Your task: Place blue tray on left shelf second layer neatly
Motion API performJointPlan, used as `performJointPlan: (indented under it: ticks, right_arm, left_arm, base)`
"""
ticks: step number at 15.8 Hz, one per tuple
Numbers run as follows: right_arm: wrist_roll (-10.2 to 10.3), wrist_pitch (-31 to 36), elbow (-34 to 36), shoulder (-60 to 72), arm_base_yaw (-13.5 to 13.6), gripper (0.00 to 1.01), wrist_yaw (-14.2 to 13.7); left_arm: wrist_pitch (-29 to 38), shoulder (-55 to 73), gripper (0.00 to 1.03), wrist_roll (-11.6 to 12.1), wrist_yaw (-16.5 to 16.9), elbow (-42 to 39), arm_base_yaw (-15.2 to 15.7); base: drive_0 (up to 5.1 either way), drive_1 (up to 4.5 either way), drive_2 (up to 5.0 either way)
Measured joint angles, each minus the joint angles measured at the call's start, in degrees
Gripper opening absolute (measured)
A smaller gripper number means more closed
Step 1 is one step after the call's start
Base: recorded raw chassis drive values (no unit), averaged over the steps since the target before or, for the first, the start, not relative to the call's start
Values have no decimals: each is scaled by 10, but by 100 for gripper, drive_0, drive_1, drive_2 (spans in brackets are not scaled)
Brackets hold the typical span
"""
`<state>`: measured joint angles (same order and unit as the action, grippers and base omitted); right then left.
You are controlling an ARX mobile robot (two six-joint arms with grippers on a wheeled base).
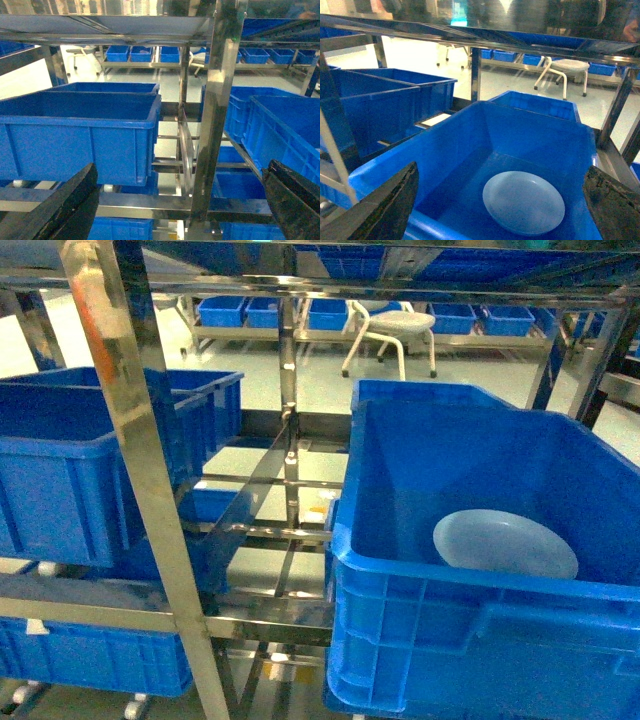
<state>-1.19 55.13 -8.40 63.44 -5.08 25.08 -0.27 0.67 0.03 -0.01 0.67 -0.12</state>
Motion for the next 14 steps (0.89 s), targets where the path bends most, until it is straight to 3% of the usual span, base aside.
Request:
performJointPlan:
  ticks: [2,5,7,9,13,14]
  right_arm:
    - [2,-97,24,-125,19,98,-22]
    - [5,-189,44,-237,37,98,-42]
    - [7,-268,65,-332,77,98,-69]
    - [8,-297,76,-374,111,98,-101]
    - [17,-311,76,-395,118,98,-118]
    - [16,-311,77,-396,136,94,-169]
  left_arm:
    - [0,0,98,0,0,0,0]
    - [0,0,98,0,0,0,0]
    - [0,0,98,0,0,0,0]
    - [0,0,98,0,0,0,0]
    - [0,0,98,0,0,0,0]
    - [0,0,98,0,0,0,0]
  base:
    - [0,0,0]
    - [0,0,0]
    - [0,0,0]
    - [0,0,0]
    - [0,0,0]
    - [0,0,0]
